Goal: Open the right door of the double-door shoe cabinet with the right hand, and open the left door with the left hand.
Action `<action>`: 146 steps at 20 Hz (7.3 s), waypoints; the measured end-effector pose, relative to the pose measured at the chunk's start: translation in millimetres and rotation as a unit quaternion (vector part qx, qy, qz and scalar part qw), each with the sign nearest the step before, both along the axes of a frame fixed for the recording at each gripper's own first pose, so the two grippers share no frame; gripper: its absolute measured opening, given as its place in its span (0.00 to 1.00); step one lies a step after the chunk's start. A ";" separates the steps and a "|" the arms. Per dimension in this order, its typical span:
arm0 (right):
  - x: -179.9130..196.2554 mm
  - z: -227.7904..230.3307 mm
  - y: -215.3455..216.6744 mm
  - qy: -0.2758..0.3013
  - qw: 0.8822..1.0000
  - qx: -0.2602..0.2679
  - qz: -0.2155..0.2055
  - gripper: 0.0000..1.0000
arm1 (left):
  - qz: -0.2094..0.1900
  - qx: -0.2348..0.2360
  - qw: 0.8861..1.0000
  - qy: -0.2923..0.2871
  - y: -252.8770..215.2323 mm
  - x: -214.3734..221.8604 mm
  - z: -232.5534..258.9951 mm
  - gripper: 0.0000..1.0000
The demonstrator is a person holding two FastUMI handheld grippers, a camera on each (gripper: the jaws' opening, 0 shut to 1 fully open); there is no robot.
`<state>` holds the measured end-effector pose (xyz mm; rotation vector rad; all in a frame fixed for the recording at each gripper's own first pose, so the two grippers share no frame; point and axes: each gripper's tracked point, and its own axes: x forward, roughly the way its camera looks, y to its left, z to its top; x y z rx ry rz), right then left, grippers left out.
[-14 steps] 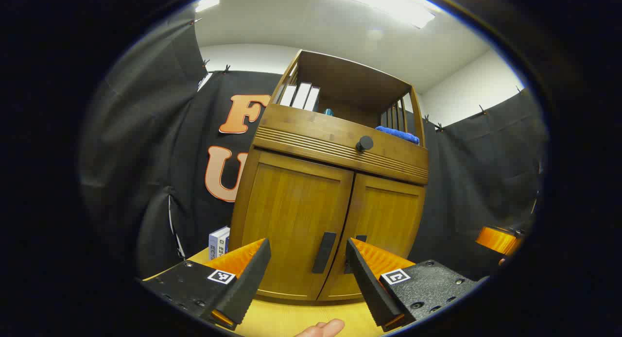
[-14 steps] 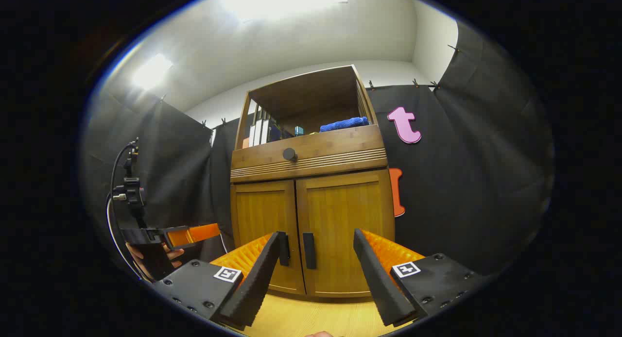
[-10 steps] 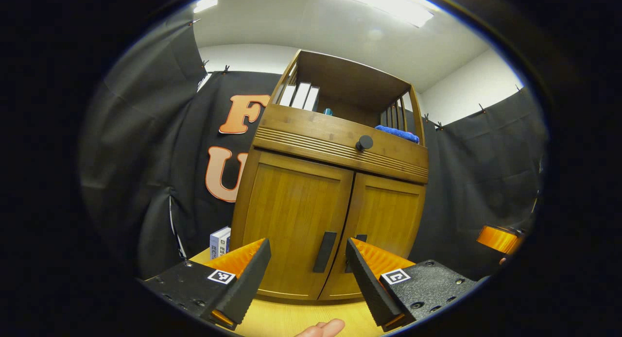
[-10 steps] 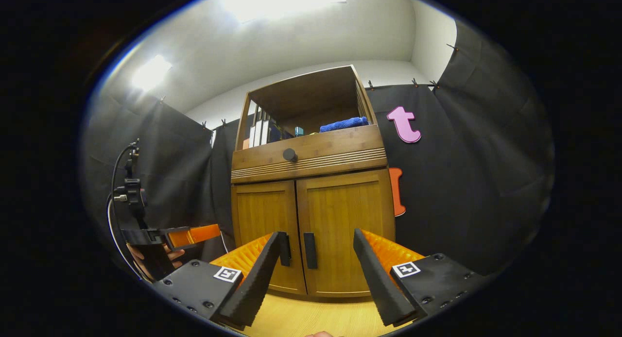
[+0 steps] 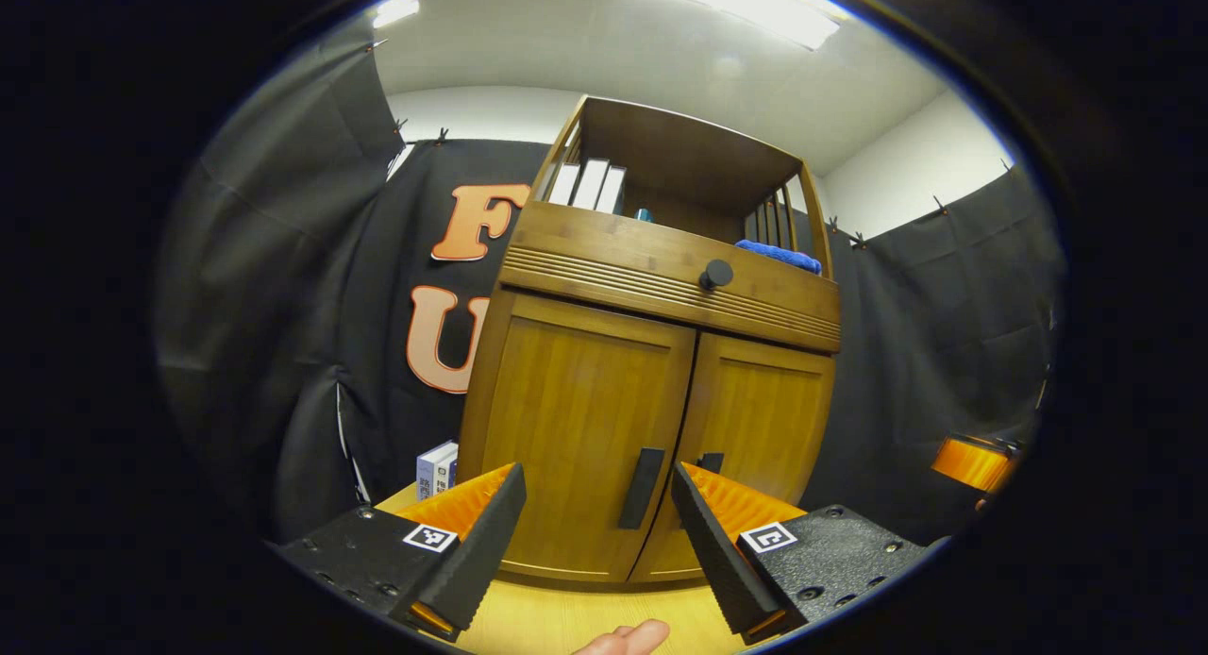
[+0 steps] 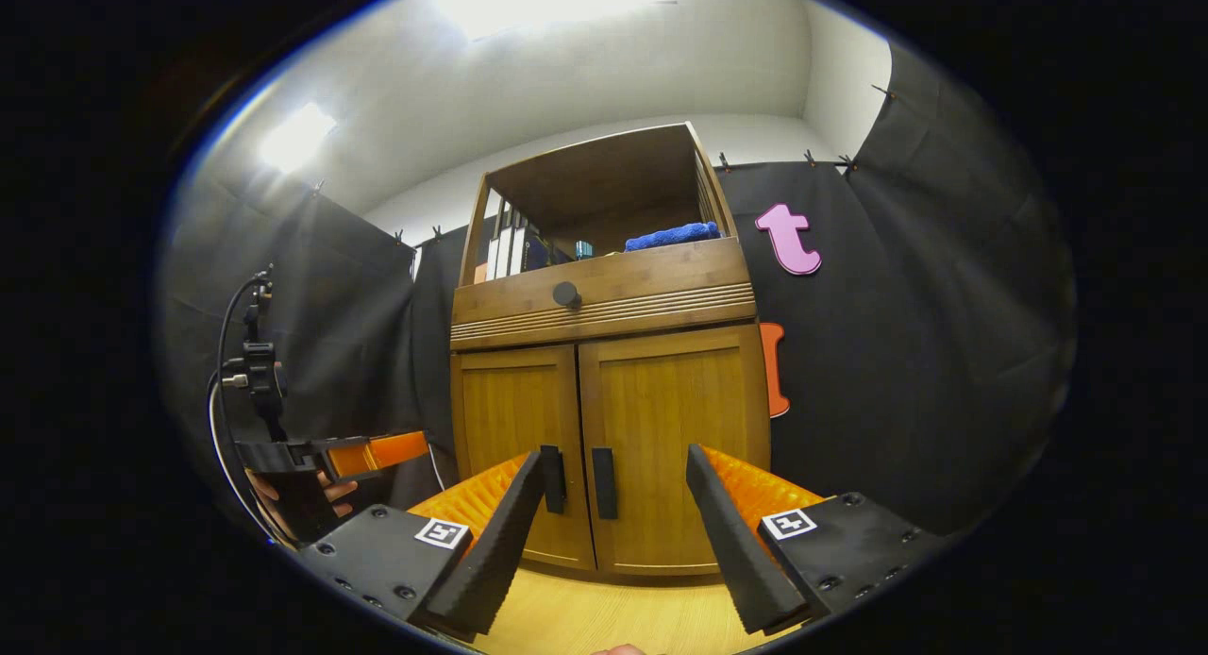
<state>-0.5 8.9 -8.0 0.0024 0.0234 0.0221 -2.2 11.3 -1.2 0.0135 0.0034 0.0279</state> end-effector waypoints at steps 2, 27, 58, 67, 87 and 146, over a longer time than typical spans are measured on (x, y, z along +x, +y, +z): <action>-3.3 1.9 0.3 -0.005 1.000 -0.002 0.001 0.97 | 0.003 0.004 1.000 -0.004 0.5 -0.9 3.6 0.90; 136.2 -60.2 -3.3 0.020 0.999 -0.009 -0.025 0.97 | -0.051 0.026 0.998 -0.019 5.6 24.5 -10.3 0.94; 283.6 -177.7 6.2 0.084 0.993 -0.054 -0.067 0.30 | -0.014 0.009 0.998 -0.064 52.6 0.7 -0.7 0.90; 237.1 -167.3 11.4 0.101 0.993 -0.057 -0.025 0.30 | 0.000 0.000 0.998 -0.057 48.9 -0.9 -14.1 0.94; 134.7 -136.9 -22.2 0.081 0.996 -0.034 -0.020 0.34 | -0.047 -0.020 0.998 -0.039 8.8 26.0 -33.9 0.94; 6.1 -69.5 -93.4 -0.001 0.995 -0.009 -0.104 0.21 | -0.077 -0.035 0.995 -0.044 -25.6 29.7 -37.8 0.98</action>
